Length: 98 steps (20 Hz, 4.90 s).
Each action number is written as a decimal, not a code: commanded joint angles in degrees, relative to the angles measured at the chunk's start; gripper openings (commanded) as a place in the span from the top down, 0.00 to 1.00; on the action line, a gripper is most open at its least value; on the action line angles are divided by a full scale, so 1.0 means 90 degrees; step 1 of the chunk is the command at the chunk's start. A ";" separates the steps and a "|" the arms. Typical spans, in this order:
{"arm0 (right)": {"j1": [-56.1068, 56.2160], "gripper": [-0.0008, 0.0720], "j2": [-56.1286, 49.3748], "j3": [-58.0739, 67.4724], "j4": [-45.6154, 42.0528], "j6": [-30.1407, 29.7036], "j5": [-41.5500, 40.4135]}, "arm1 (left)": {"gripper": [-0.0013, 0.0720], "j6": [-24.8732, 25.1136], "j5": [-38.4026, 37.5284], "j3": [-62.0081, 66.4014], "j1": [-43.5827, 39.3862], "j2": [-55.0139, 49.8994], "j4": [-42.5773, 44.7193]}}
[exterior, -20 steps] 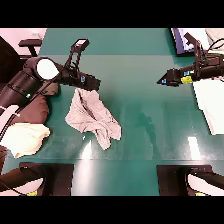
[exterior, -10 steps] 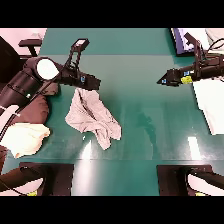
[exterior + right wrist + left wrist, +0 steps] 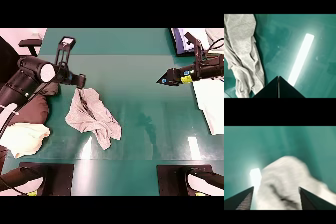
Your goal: Fold the shirts.
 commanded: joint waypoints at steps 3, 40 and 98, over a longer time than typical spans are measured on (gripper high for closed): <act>0.0005 0.97 0.0002 0.0005 0.0002 0.0002 0.0015 | 0.07 -0.0007 0.0165 -0.0770 0.0602 -0.0406 -0.0882; -0.0801 0.97 0.1253 0.2144 -0.0005 0.0000 0.0034 | 0.13 0.1404 -0.1384 -0.0143 0.0012 -0.0350 -0.2902; 0.0027 0.97 0.1933 0.1404 -0.1175 -0.0454 -0.1086 | 0.95 0.2249 -0.0228 0.2492 0.1161 0.2356 -0.3772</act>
